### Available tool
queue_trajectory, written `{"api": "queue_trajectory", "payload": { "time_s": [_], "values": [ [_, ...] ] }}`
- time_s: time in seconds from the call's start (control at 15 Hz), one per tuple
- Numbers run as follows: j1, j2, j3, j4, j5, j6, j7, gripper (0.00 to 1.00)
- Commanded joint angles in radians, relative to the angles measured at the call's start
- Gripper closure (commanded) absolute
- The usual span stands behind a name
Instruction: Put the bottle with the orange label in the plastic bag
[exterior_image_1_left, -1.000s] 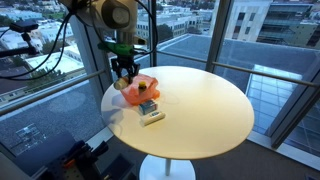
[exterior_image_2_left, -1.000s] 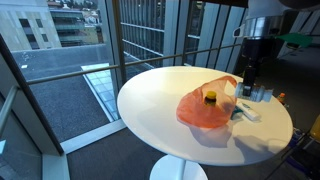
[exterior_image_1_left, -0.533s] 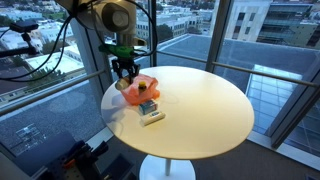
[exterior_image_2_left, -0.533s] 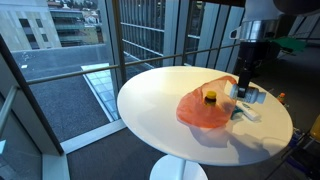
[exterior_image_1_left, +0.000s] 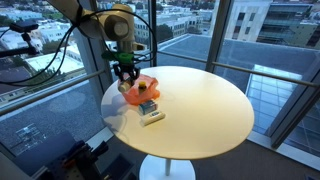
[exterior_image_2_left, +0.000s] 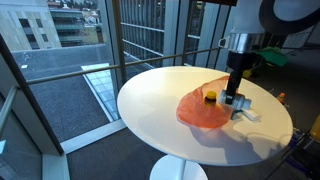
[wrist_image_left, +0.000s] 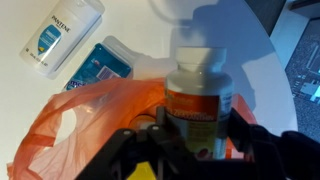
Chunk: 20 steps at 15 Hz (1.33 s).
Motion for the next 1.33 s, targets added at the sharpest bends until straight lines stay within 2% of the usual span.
{"api": "queue_trajectory", "payload": {
  "time_s": [0.0,0.67,1.27],
  "values": [
    [0.0,0.058,0.003,0.061,-0.029,0.018,-0.015,0.65],
    [0.008,0.208,0.017,0.194,-0.033,0.065,-0.04,0.65],
    [0.015,0.274,0.019,0.207,-0.051,0.091,-0.049,0.65]
  ]
}}
